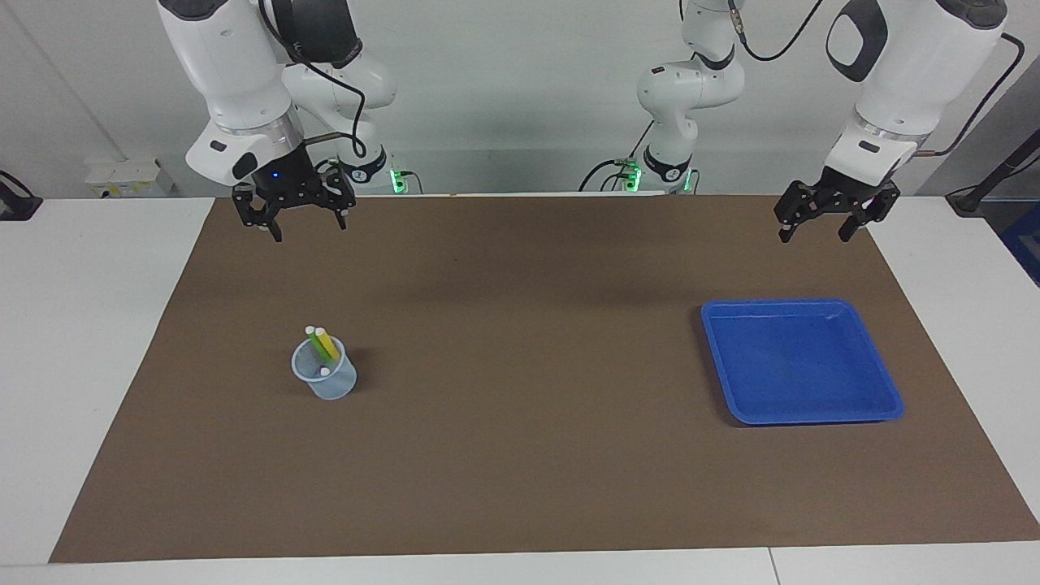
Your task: Transfer and insert pens with both arms
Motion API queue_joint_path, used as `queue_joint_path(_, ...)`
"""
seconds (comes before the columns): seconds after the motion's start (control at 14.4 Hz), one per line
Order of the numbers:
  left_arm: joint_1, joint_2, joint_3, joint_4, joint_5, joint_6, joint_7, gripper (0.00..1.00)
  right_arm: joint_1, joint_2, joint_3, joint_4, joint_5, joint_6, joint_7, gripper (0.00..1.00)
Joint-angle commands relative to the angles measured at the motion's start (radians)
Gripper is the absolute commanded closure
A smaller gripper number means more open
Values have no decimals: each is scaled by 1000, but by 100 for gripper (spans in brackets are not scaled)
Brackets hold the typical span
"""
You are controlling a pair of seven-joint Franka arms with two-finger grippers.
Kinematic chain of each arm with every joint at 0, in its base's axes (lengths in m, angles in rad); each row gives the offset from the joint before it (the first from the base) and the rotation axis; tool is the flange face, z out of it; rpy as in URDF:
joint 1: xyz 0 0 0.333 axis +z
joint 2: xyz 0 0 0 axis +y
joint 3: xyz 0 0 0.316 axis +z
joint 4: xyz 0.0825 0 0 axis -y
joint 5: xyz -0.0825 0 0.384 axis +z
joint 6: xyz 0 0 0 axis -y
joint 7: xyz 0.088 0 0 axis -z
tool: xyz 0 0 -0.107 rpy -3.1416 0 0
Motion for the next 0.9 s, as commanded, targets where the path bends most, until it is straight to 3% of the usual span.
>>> queue_joint_path(0.0,4,-18,-4,-6,20,-16,5,0,-2,24,-2,41,13,-27,18,0)
queue_joint_path(0.84,4,-18,-4,-6,20,-16,7,0,-9,24,-2,37,19,-13,34,0)
